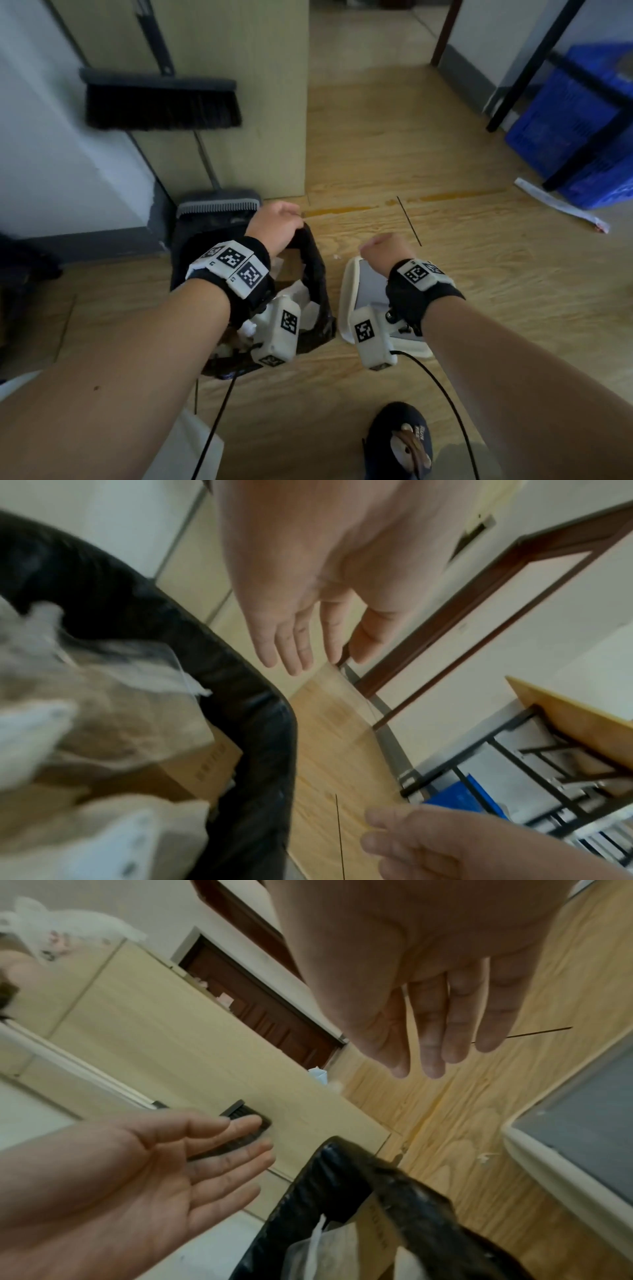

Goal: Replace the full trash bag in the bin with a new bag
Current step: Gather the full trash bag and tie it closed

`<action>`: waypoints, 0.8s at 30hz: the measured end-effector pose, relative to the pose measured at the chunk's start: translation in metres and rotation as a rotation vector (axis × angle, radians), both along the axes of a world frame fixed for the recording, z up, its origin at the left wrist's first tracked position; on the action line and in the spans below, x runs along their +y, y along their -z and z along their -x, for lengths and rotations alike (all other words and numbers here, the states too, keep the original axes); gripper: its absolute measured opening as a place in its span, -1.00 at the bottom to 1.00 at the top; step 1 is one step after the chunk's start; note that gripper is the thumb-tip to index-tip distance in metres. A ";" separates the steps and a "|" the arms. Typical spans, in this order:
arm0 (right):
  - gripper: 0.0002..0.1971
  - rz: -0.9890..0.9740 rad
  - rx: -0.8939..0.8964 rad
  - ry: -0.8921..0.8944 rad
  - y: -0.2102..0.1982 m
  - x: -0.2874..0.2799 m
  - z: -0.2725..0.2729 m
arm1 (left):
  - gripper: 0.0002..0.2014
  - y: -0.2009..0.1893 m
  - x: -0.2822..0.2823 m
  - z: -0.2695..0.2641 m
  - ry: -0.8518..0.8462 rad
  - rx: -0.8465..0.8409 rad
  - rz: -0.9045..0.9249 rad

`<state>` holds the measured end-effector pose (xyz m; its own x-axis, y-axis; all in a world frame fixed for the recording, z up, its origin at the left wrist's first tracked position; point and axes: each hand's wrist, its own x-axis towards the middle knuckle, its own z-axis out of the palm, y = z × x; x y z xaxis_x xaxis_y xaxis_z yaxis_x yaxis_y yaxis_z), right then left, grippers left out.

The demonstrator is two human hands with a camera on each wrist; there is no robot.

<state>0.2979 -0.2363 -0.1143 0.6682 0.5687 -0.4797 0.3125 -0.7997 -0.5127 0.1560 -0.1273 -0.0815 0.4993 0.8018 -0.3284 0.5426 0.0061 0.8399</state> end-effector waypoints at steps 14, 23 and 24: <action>-0.64 0.016 0.148 -0.019 0.011 0.038 0.048 | -0.64 0.060 0.063 0.179 -0.526 0.119 0.243; -0.45 0.036 0.140 0.001 0.040 0.056 0.065 | -0.76 0.092 0.068 0.184 -0.463 0.129 0.555; -0.44 0.047 0.134 -0.004 0.041 0.056 0.065 | -0.82 0.098 0.067 0.182 -0.425 0.135 0.547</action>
<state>0.2328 -0.1805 -0.1557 0.5943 0.5460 -0.5905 0.2472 -0.8227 -0.5119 -0.0256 -0.0603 -0.1794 0.1061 0.6207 -0.7769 0.4989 0.6426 0.5815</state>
